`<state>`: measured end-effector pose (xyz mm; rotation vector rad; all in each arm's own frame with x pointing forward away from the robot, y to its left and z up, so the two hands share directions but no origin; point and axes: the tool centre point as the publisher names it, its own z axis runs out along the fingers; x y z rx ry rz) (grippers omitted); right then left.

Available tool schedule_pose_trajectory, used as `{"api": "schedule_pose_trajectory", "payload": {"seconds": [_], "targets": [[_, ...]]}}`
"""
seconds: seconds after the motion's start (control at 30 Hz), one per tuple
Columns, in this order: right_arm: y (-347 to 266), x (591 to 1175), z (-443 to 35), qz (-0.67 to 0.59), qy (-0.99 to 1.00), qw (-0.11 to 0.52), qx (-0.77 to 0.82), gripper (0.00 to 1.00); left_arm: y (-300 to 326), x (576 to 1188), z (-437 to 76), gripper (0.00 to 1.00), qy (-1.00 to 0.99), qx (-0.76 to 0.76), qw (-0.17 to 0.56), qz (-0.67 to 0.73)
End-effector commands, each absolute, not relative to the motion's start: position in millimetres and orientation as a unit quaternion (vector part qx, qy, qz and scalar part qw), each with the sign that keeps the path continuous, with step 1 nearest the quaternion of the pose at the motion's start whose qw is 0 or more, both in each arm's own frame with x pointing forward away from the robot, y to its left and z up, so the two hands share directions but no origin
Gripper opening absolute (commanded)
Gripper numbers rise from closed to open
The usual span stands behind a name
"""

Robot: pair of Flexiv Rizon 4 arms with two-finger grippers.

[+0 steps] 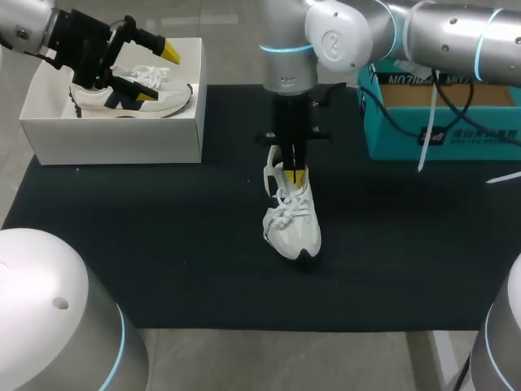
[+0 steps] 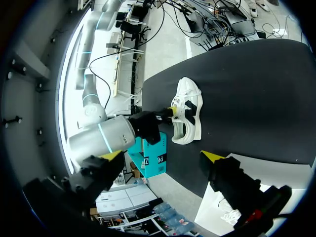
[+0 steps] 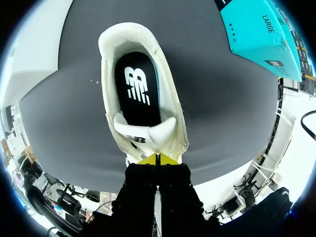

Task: Take the shoe out of the shoebox, open the shoe tongue, remove and reinsert the insole, then place the shoe into the shoebox

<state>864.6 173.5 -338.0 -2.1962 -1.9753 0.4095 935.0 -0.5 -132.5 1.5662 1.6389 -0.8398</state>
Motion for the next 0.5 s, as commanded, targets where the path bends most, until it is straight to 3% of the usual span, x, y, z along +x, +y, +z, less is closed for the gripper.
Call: {"api": "schedule_pose_trajectory", "payload": {"seconds": [0.03,0.5], "targets": [[172,870,-350,0.136,-0.66,0.088,-0.734,0.0,0,935,-132,1.0,0.634,0.606,0.354,-0.324],[179,861,-314,0.115,-0.674,0.02,-0.73,0.0,0,935,-132,1.0,0.634,0.606,0.354,-0.324]]}}
